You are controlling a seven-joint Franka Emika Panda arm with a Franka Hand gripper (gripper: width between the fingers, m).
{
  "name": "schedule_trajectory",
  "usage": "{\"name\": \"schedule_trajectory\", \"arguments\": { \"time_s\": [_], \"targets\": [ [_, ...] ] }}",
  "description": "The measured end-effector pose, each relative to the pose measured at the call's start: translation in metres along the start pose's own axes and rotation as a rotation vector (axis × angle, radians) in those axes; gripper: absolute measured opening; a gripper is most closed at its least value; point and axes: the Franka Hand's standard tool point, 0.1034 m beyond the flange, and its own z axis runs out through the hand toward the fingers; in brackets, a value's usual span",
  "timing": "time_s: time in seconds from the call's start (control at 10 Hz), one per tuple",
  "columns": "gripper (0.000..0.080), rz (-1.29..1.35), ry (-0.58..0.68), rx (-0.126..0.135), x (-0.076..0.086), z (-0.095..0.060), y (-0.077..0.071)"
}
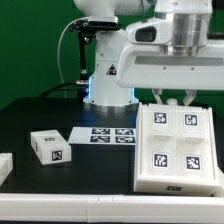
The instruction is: Assemble cabinet
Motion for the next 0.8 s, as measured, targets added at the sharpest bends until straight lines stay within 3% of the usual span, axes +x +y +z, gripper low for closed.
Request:
{"name": "schedule_trajectory", "arguments": {
  "time_s": [0.2, 0.5, 0.8],
  "targets": [
    [0.0222, 0.007, -0.067, -0.011, 0.021, -0.010, 0.001],
    [0.0222, 0.001, -0.054, -0.011, 0.024, -0.007, 0.001],
    [0.0222, -0.043, -0.035, 0.006, 0.043, -0.010, 0.011]
  ]
}}
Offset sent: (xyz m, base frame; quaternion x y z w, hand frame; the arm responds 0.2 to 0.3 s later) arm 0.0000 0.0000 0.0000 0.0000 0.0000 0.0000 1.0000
